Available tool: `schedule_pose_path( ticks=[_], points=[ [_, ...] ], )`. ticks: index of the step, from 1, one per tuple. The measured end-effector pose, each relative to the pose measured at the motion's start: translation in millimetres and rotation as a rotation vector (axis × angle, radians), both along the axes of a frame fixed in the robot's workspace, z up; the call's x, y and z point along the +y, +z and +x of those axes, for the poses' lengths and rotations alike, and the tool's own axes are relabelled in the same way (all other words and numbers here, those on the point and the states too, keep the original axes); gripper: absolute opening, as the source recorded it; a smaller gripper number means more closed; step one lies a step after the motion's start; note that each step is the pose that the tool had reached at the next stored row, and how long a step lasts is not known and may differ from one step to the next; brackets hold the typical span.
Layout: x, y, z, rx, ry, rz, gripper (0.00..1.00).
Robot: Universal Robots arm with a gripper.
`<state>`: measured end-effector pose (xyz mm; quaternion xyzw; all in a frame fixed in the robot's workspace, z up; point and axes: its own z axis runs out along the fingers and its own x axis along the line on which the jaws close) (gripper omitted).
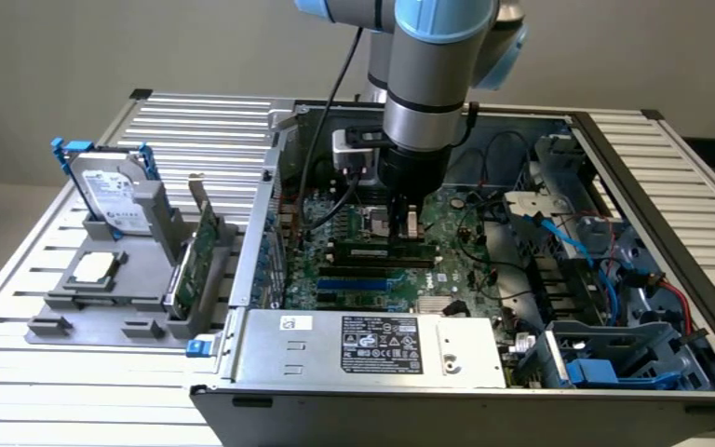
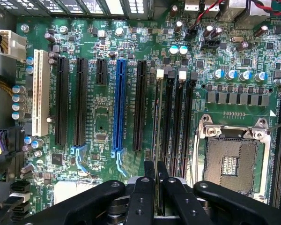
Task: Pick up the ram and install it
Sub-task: 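Insert the ram into the slot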
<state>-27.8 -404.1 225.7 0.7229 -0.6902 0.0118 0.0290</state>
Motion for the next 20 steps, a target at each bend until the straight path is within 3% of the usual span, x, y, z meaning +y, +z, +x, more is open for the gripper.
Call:
schedule_pose_path(
  ticks=[20],
  points=[
    [0.9, -3.1, 0.0, 0.0001, 0.000, -0.0006, 0.14]
  ],
)
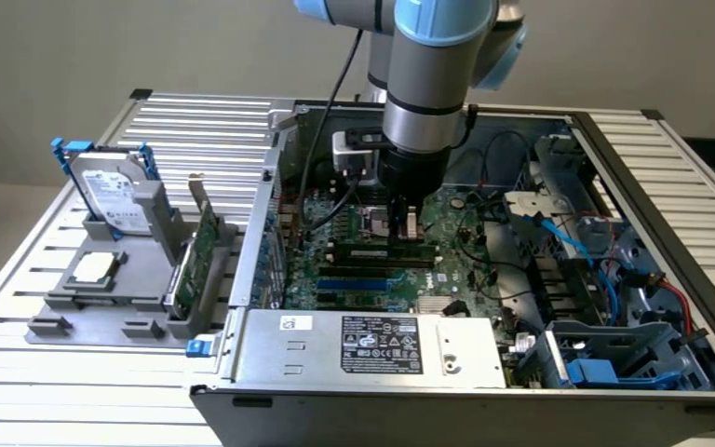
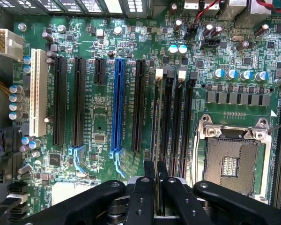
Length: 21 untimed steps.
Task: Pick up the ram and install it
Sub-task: 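Insert the ram into the slot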
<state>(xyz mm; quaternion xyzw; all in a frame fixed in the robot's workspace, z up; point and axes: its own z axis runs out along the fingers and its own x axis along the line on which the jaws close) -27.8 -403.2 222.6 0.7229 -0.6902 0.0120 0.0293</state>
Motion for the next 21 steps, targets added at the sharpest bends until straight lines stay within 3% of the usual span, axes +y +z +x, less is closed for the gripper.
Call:
schedule_pose_path(
  ticks=[11, 12, 13, 17, 21],
  points=[
    [0.0, -2.2, 0.0, -0.0001, 0.000, -0.0003, 0.15],
    [0.0, -2.3, 0.0, -0.0001, 0.000, -0.0003, 0.21],
    [0.0, -2.4, 0.0, -0.0001, 0.000, -0.0003, 0.21],
    [0.0, -2.5, -0.4, 0.0000, 0.000, -0.0003, 0.45],
    [0.0, 4.0, -2.1, 0.0003, 0.000, -0.0002, 0.50]
  ],
)
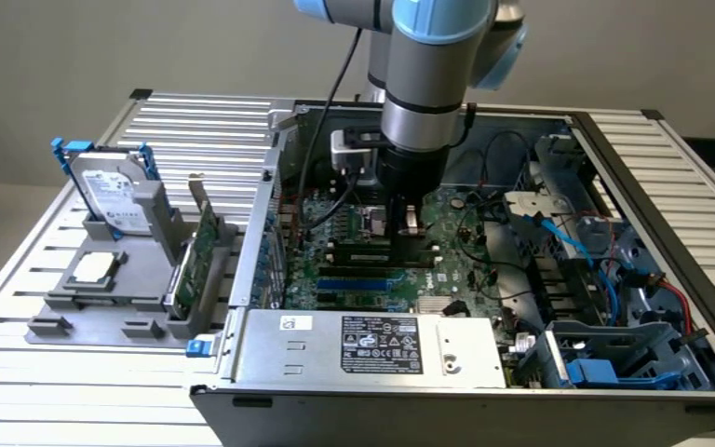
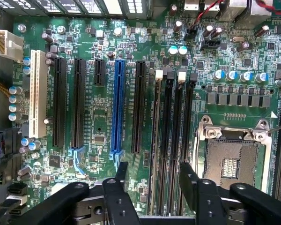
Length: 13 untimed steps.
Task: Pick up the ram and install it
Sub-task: 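Insert the ram into the slot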
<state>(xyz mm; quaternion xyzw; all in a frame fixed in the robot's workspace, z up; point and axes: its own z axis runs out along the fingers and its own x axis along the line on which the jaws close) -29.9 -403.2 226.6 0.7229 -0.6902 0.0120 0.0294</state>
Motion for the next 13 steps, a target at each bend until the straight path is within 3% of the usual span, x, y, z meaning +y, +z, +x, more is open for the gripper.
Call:
schedule_pose_path(
  ticks=[1, 10, 12, 13],
  points=[
    [0.0, 3.2, -0.5, 0.0006, 0.000, -0.0001, 0.57],
    [-0.4, 21.6, -1.8, 0.0101, -0.001, 0.0000, 0.57],
    [-0.5, 24.3, -1.8, 0.0111, -0.001, -0.0001, 0.55],
    [-0.4, 24.4, -1.8, 0.0112, -0.001, 0.0002, 0.48]
  ],
)
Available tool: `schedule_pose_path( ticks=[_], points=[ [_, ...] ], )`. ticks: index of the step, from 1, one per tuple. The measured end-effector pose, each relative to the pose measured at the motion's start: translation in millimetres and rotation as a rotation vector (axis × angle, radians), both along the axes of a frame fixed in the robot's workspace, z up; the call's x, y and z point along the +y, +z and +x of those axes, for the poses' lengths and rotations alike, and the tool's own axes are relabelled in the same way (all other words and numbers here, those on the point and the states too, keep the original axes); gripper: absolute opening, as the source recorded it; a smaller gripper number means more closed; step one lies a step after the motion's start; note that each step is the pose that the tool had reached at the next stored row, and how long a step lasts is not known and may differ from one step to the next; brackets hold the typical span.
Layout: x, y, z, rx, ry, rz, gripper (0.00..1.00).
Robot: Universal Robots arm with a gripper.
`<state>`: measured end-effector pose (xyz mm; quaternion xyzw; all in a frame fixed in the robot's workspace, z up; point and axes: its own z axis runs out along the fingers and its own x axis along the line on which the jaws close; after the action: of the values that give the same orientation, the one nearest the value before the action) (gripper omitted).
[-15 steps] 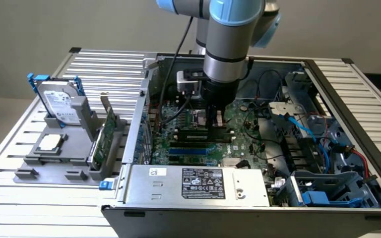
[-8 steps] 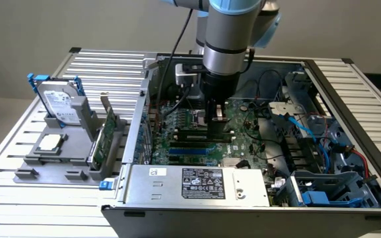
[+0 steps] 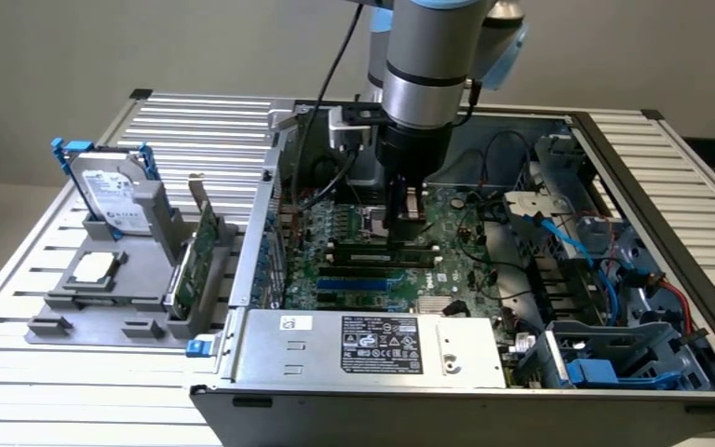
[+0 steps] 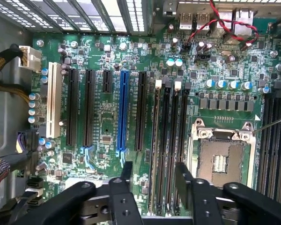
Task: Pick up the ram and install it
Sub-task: 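Insert the ram into the slot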
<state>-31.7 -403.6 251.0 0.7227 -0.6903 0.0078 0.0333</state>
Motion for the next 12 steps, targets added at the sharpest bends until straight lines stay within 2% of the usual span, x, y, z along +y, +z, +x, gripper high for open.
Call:
schedule_pose_path(
  ticks=[1, 2, 3, 4, 6, 7, 8, 12],
  points=[
    [0.0, 0.0, 0.0, 0.0001, 0.000, 0.0001, 0.42],
    [0.0, 0.0, 0.0, 0.0002, 0.000, 0.0001, 0.42],
    [0.0, 0.1, 0.0, 0.0002, 0.000, -0.0001, 0.30],
    [-0.1, 0.2, 0.0, 0.0003, 0.000, -0.0003, 0.30],
    [0.0, 0.2, 0.0, 0.0003, 0.000, -0.0003, 0.18],
    [0.0, 0.2, 0.0, 0.0003, 0.000, -0.0003, 0.18],
    [-0.1, 0.2, 0.0, 0.0003, 0.000, -0.0003, 0.12],
    [0.0, 0.2, 0.0, 0.0003, 0.000, -0.0003, 0.11]
  ],
)
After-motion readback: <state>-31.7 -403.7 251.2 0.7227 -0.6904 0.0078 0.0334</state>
